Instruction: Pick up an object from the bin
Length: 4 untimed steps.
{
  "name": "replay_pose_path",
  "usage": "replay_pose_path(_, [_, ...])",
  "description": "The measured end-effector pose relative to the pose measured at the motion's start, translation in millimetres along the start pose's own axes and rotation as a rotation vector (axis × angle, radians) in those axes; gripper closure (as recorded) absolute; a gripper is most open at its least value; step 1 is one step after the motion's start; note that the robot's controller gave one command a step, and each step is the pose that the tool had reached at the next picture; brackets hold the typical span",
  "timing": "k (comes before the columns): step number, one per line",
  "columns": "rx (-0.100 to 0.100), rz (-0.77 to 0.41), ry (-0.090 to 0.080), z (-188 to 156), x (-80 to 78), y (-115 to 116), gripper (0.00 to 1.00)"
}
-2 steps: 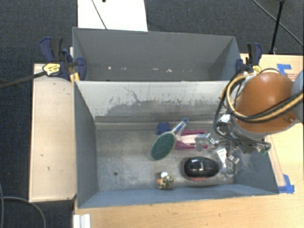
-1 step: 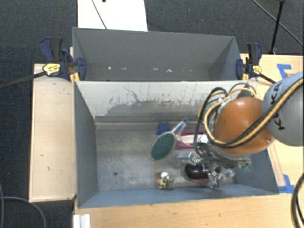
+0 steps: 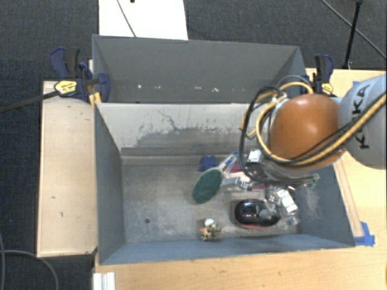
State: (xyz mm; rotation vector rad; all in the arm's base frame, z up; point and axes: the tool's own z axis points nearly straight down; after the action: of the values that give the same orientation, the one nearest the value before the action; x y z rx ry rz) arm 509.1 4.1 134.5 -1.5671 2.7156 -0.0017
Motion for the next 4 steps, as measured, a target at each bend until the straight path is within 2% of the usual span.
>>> replay_pose_path(1, [-0.008, -0.007, 0.006, 62, 55.9, -4, 0.00])
replay_pose_path(2, [-0.004, -0.015, 0.001, 58, 51.7, -4, 1.00])
replay_pose_path(3, [0.004, -0.039, 0.000, -57, 48.5, -4, 1.00])
replay_pose_path(4, [-0.003, -0.037, 0.003, -53, 49.2, -3, 0.00])
